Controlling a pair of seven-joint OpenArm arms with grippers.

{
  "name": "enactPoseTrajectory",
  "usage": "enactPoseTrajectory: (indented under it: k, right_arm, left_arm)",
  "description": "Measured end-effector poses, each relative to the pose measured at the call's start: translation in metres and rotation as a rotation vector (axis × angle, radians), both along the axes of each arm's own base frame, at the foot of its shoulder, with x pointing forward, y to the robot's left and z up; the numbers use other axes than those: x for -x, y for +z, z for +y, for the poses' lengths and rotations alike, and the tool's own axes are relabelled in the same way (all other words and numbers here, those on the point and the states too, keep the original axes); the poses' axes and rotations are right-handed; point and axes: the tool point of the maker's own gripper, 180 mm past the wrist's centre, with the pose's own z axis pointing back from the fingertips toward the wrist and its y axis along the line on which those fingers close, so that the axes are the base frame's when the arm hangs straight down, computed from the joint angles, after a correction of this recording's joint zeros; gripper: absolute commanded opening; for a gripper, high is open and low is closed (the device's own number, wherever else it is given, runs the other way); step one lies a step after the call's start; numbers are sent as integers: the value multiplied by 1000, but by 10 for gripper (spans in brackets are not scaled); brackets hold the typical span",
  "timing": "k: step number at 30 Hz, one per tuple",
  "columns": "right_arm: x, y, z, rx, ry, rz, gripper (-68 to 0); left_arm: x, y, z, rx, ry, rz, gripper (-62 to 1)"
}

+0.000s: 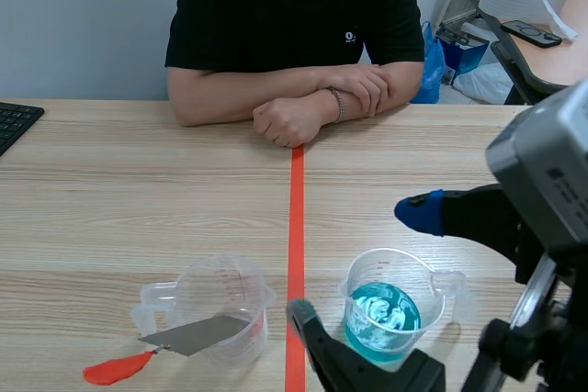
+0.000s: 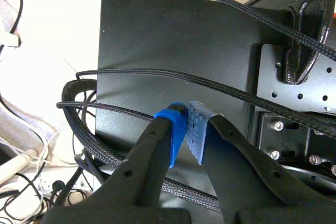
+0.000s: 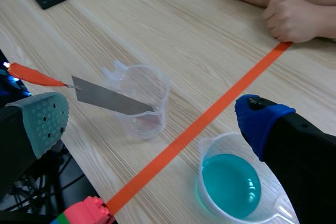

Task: Do the redox reaction experiment.
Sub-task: 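Return to the home posture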

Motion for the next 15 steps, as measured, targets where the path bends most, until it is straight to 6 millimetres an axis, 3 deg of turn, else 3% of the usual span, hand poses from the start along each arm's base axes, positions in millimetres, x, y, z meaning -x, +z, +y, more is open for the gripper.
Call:
enactPoseTrajectory:
  k: [15]
  right_arm:
    - [-3, -7, -8, 74, -5, -9, 4]
  left_arm:
    - [0, 0, 0, 0, 0, 0, -582]
